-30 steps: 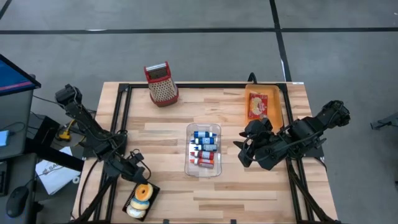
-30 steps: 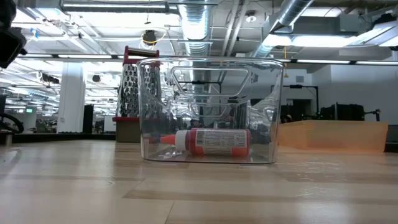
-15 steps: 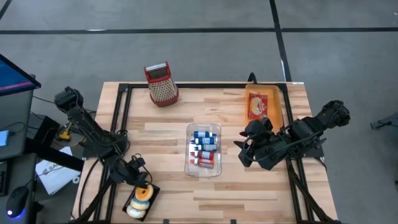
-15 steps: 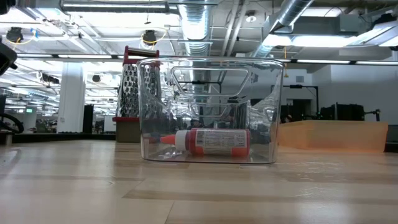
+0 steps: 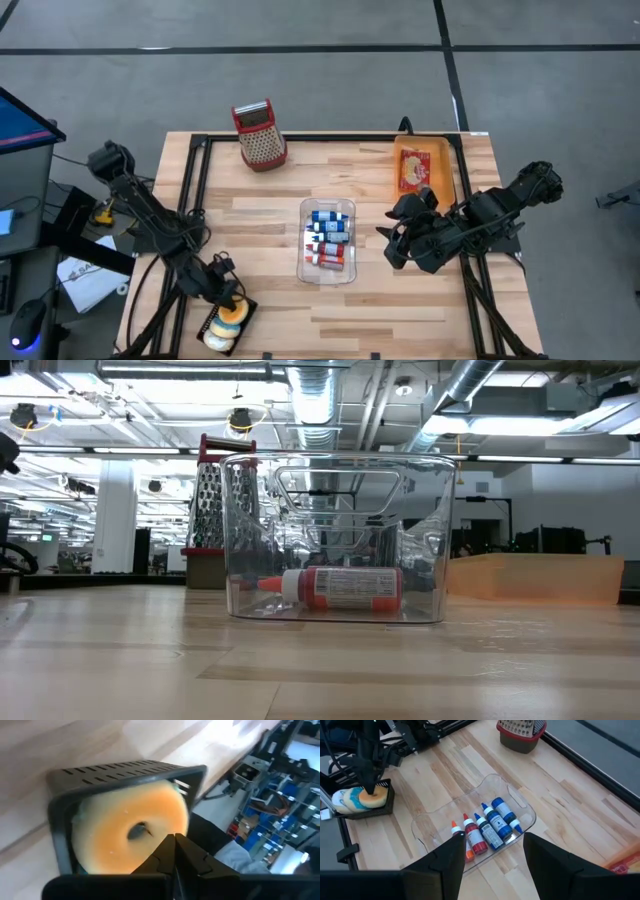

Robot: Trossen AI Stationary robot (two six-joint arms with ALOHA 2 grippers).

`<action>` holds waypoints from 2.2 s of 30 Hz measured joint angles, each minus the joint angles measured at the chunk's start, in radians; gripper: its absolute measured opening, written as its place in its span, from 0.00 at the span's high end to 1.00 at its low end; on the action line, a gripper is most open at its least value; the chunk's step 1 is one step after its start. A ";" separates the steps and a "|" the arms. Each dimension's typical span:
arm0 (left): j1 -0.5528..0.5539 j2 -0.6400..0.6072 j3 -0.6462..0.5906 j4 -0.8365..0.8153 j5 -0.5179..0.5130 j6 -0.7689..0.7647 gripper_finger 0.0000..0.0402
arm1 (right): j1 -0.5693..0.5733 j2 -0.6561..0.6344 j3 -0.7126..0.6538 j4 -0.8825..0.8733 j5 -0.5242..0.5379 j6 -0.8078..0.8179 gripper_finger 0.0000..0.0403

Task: Pick & Place Food Item
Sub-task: Return to Home Position

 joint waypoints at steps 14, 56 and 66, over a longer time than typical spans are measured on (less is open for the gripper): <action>0.080 -0.332 0.002 0.285 -0.192 0.671 1.00 | 0.008 0.000 0.000 0.001 0.060 -0.028 0.53; 0.913 -0.949 -0.282 0.170 0.284 1.777 1.00 | 0.012 0.008 -0.126 0.209 0.133 0.272 0.53; 0.913 -1.042 -0.293 -0.038 0.248 1.817 1.00 | 0.011 0.008 -0.126 0.193 0.132 0.266 0.53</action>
